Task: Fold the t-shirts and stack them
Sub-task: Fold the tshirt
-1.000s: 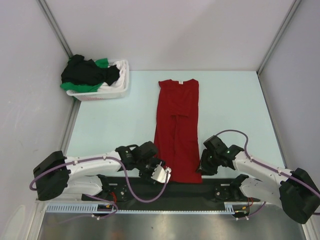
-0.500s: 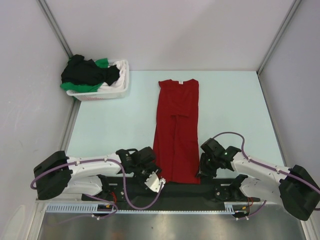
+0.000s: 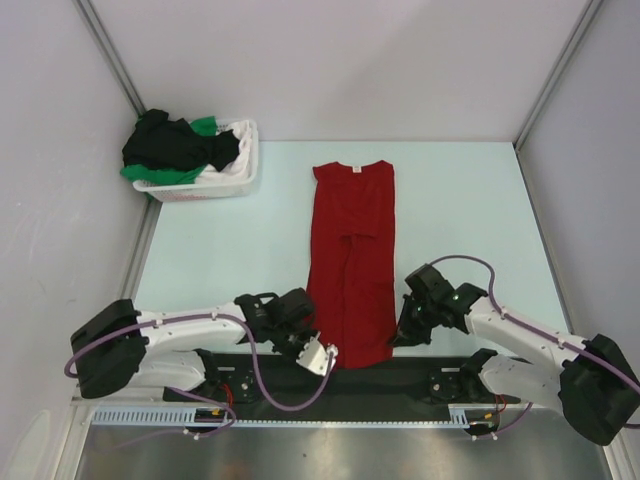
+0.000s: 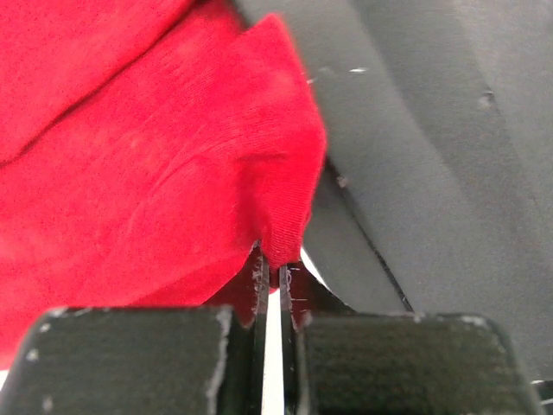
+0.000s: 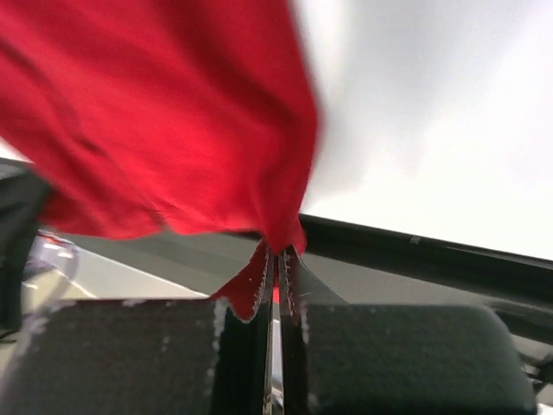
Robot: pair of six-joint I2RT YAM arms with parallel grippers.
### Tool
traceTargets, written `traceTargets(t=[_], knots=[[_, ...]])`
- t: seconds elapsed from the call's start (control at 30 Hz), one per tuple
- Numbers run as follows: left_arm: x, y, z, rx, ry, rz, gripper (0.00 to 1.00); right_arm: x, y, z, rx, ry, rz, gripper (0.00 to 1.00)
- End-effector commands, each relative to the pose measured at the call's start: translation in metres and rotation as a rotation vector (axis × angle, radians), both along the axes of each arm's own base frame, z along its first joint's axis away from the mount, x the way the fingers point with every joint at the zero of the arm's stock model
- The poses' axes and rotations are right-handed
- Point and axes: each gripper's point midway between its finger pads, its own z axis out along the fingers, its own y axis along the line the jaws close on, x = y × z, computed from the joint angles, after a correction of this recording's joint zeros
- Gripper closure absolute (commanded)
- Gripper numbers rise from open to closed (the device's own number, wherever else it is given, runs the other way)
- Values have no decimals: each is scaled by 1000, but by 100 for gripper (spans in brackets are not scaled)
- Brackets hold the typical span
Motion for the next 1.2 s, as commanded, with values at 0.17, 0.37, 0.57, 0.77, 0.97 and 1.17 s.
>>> traceTargets(t=[0.17, 0.37, 0.57, 0.77, 0.97, 1.17], knots=[[74, -17, 64, -199, 80, 326, 100, 75, 11, 76, 94, -189, -11, 100], [135, -26, 95, -300, 139, 481, 100, 140, 8, 91, 108, -283, -41, 100], [215, -28, 91, -323, 192, 699, 100, 218, 4, 101, 93, -389, -81, 100], [270, -30, 80, -310, 184, 826, 99, 262, 3, 83, 113, -381, -107, 100], [291, -34, 77, -298, 171, 863, 100, 286, -7, 70, 117, -370, -157, 100], [306, -30, 60, -228, 173, 924, 100, 302, -18, 59, 131, -357, -204, 100]])
